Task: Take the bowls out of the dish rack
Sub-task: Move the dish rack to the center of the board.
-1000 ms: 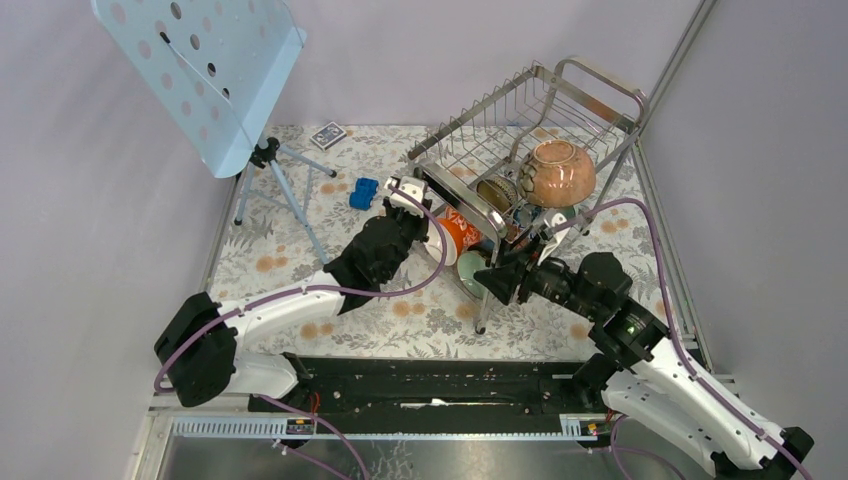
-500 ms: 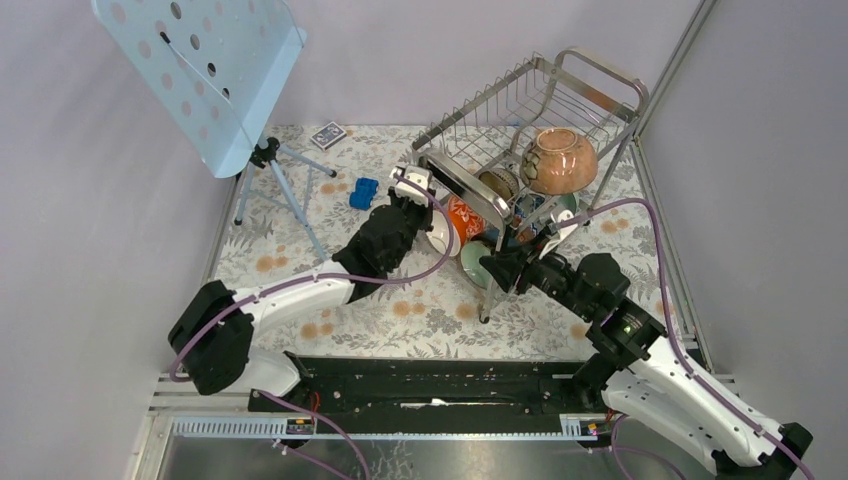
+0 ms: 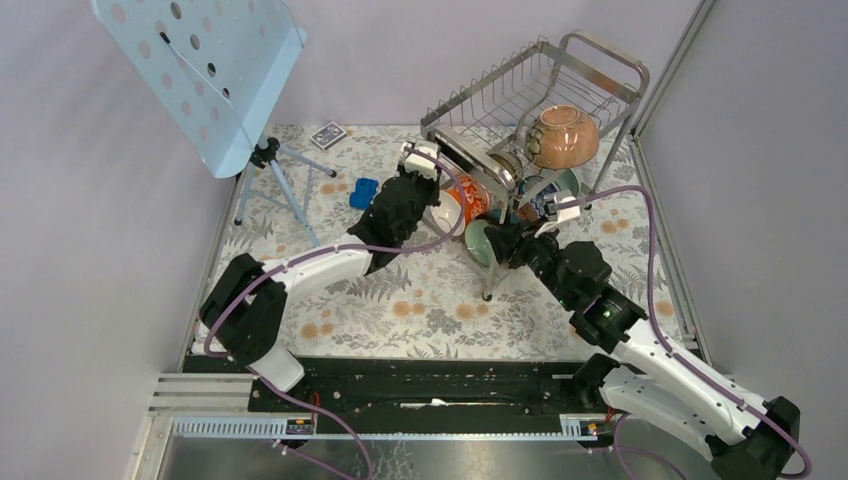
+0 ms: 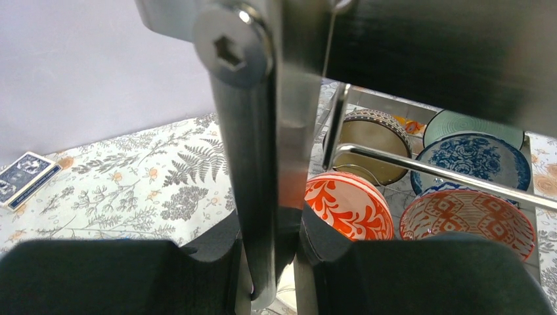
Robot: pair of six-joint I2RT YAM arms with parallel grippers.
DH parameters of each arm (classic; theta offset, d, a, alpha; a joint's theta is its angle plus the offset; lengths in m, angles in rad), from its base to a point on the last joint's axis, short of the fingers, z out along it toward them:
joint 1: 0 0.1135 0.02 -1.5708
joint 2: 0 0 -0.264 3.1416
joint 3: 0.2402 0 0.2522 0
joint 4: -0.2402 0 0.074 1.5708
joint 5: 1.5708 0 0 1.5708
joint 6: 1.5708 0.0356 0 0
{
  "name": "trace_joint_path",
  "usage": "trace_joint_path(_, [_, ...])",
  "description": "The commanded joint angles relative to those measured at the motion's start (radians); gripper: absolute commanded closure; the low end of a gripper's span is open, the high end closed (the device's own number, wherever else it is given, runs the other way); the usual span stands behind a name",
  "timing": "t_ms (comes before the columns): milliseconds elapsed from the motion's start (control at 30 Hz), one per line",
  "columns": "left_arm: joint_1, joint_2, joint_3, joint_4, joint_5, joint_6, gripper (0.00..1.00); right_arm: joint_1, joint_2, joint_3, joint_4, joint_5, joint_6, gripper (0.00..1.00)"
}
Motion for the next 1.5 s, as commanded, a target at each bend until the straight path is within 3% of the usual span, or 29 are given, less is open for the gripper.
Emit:
trace_joint_path(0, [0.026, 0.064, 0.064, 0.018, 0.021, -0.068, 0.94, -0.025, 0.073, -0.016, -0.072, 0.237, 0.060, 0.72])
trace_joint_path(367, [0.094, 0.186, 0.171, 0.023, 0.079, -0.076, 0.93, -0.050, 0.180, 0.007, -0.038, 0.280, 0.054, 0.70])
trace_joint_path(500, [0.107, 0.199, 0.188, 0.012, 0.085, -0.079, 0.92, -0.053, 0.190, 0.022, -0.034, 0.252, 0.037, 0.62])
trace_joint_path(533, [0.109, 0.195, 0.185, 0.006, 0.083, -0.081, 0.89, -0.053, 0.183, 0.021, -0.038, 0.236, 0.031, 0.57])
trace_joint_path(633, [0.109, 0.168, 0.154, 0.003, 0.073, -0.092, 0.78, -0.054, 0.142, 0.033, -0.057, 0.104, -0.018, 0.30])
trace_joint_path(733, [0.110, 0.127, 0.115, -0.002, 0.060, -0.111, 0.60, -0.053, 0.099, 0.064, -0.143, 0.026, -0.039, 0.17])
trace_joint_path(900, [0.109, 0.059, 0.085, -0.076, 0.060, -0.139, 0.23, -0.053, 0.032, 0.127, -0.306, -0.069, -0.060, 0.09])
trace_joint_path(1067, [0.109, -0.052, 0.058, -0.228, 0.042, -0.198, 0.03, -0.053, -0.077, 0.166, -0.479, -0.107, -0.074, 0.08])
trace_joint_path(1267, [0.110, -0.207, 0.008, -0.460, -0.006, -0.312, 0.01, -0.053, -0.145, 0.218, -0.690, 0.038, 0.035, 0.04])
trace_joint_path(1400, [0.113, -0.297, -0.026, -0.629, -0.088, -0.518, 0.01, -0.054, -0.148, 0.264, -0.751, 0.029, 0.058, 0.02])
trace_joint_path(1467, [0.127, -0.340, -0.035, -0.714, -0.061, -0.641, 0.01, -0.053, -0.138, 0.296, -0.786, 0.091, 0.068, 0.01])
